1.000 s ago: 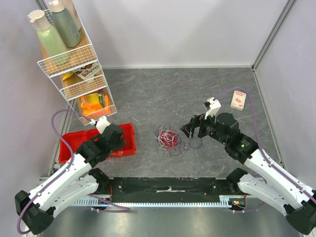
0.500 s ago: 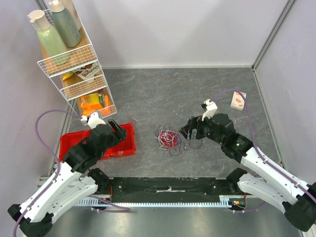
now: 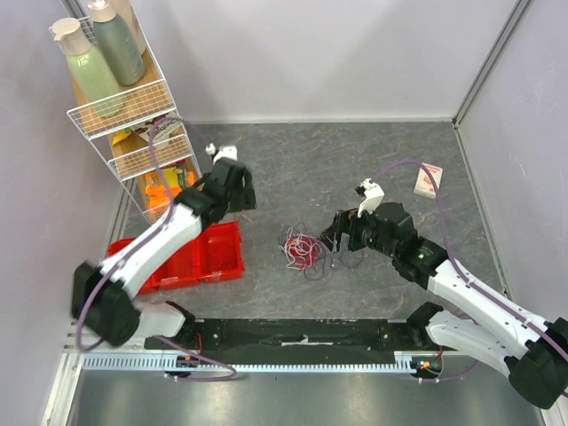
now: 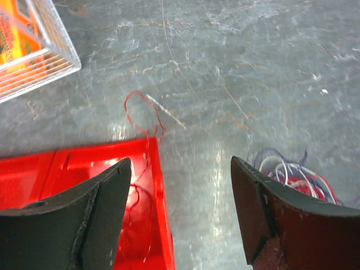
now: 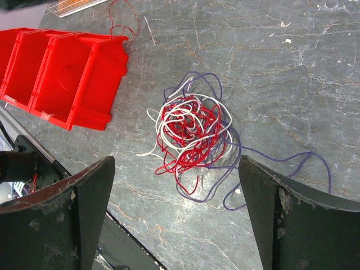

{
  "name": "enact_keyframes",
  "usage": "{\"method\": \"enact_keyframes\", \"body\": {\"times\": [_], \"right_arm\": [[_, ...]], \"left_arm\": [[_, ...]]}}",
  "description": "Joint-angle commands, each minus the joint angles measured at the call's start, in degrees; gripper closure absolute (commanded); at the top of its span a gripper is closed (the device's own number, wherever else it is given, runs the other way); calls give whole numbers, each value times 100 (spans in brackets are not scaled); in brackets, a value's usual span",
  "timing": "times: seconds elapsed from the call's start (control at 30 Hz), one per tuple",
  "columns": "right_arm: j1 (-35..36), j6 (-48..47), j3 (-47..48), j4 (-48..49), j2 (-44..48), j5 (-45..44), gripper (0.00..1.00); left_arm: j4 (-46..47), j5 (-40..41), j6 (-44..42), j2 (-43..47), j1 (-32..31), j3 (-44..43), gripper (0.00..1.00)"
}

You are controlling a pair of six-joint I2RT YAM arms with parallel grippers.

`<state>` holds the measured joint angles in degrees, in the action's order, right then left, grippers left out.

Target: Untangle the cables

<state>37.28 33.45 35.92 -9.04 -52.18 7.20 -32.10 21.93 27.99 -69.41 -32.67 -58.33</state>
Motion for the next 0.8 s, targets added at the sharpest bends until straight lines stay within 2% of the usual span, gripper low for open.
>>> {"method": "enact_keyframes", "body": {"times": [0.0,0.13,0.23,0.57,0.7,0.77], "right_arm": [[16,-5,29,245,121,9,2],[16,-14,-24,218,261,1,2],[16,-14,-76,210,375,-52,2],[16,30,-59,148,455,-35,2],[16,38,38,130,455,-8,2],[8,56,55,104,498,-8,2]], "left_arm": [[-339,-760,-313,-1528,629,-1240,23],[-420,-357,-372,-2725,700,-1795,24],[-955,99,-207,-3499,700,-2165,27],[-631,487,-311,-3694,612,-1559,29],[-631,259,-338,-3738,612,-1585,43],[-614,285,-364,-3659,612,-1586,57]]}}
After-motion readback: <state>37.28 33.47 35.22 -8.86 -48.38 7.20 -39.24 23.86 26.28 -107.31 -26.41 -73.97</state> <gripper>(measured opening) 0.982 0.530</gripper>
